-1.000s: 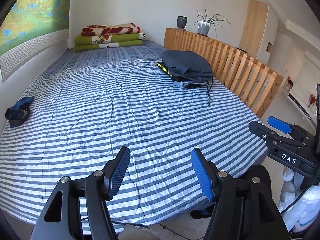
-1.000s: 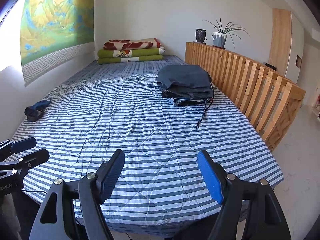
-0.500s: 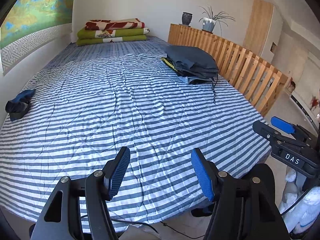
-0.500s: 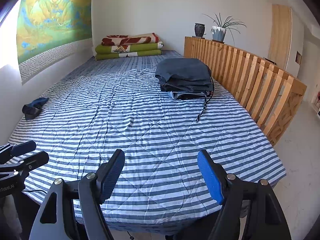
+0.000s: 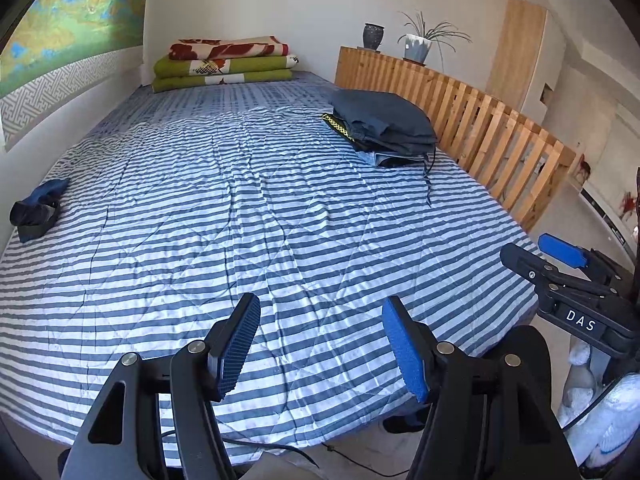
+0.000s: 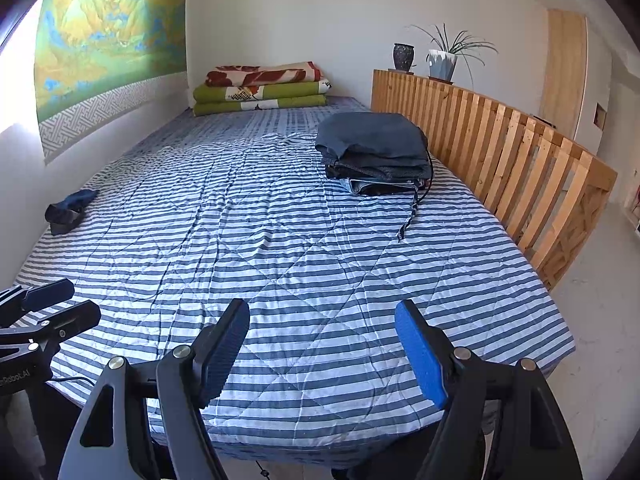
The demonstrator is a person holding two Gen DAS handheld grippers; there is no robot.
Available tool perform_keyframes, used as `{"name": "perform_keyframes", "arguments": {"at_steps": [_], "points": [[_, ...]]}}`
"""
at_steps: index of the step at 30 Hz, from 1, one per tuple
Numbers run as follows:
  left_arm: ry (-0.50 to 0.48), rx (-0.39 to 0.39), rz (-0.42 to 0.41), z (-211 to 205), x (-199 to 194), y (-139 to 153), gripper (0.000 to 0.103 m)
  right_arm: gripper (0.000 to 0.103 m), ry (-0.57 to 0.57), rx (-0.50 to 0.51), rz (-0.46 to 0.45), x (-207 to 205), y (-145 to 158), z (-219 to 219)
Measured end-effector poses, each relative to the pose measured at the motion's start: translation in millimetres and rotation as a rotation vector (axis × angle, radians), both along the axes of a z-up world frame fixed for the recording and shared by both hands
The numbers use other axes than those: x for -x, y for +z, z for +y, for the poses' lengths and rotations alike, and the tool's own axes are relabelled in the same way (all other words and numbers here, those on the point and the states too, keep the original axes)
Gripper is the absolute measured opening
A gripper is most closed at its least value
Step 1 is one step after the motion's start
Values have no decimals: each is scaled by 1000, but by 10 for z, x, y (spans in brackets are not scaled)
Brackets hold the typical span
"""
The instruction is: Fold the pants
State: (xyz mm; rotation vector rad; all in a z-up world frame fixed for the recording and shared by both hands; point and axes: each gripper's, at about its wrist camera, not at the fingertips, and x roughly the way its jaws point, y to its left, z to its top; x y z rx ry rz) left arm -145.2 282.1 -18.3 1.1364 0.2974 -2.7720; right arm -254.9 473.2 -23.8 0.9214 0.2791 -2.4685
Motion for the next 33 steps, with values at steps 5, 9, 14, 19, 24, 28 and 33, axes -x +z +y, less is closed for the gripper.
{"name": "perform_keyframes", "arguments": {"at_steps": [5,9,14,19,24,28,33], "points": [[1,2,0,0,2,-6,67,72,3,0,-5,1,-11,-1],[-1,3,-2,15,-11,-16,72,72,5,0,-9,1,-43,-4],[4,6,1,13,-33,-28,74,72,10,-3,-16,6,-72,-13],[3,5,-3,3,-32,-42,74,72,12,-6,-21,11,-86,-26],[4,2,-4,1,-15,-50,75,72,14,-10,-28,31,-108,-39],[3,1,-5,-4,-19,-59,75,72,16,-11,-30,28,-114,-54],[5,1,-2,2,-15,-69,76,72,21,-16,-34,39,-128,-71]]}}
